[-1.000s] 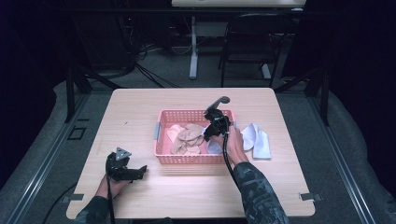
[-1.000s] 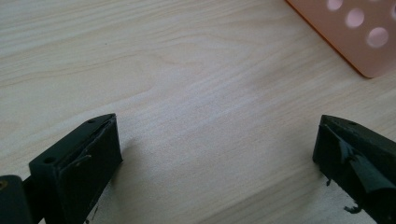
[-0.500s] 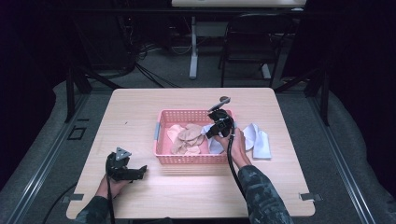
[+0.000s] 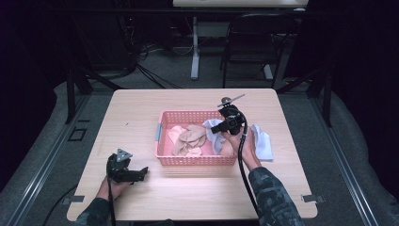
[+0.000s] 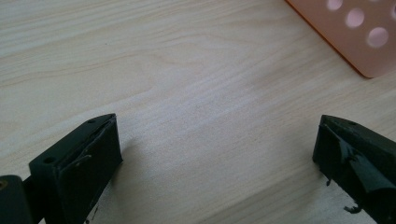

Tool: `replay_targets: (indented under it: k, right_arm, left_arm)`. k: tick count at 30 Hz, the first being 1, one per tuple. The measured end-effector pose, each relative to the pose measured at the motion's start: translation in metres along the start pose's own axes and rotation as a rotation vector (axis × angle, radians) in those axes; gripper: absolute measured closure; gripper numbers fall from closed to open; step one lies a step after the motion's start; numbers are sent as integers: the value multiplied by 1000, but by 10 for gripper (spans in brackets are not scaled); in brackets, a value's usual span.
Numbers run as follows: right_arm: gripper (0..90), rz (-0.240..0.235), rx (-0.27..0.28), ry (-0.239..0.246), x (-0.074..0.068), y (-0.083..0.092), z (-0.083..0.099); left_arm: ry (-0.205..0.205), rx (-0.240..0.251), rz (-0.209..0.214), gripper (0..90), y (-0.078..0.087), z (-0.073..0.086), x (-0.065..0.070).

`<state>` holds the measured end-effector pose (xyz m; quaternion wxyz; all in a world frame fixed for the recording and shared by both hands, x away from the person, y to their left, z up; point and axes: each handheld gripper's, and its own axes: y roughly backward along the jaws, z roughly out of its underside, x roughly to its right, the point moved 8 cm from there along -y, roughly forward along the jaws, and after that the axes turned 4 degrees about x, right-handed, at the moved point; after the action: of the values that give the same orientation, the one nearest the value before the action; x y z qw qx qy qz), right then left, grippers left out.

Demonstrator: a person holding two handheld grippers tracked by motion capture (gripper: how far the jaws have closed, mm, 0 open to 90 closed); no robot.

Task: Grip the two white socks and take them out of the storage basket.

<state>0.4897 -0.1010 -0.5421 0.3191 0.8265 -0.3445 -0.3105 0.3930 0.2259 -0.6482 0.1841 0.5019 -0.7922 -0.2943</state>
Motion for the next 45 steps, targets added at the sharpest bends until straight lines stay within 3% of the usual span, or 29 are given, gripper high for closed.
replay_targets:
  k: [8, 20, 36, 45]
  right_arm:
    - [845, 8, 35, 13, 1, 21, -10]
    - [845, 28, 29, 60, -3, 49, -27]
    - [845, 92, 45, 108, -10, 99, -57]
    - [845, 145, 37, 102, -2, 131, -64]
  left_arm:
    - [0, 0, 0, 8, 0, 0, 0]
    - [0, 0, 0, 8, 0, 0, 0]
    - [0, 0, 0, 8, 0, 0, 0]
    - [0, 0, 0, 8, 0, 0, 0]
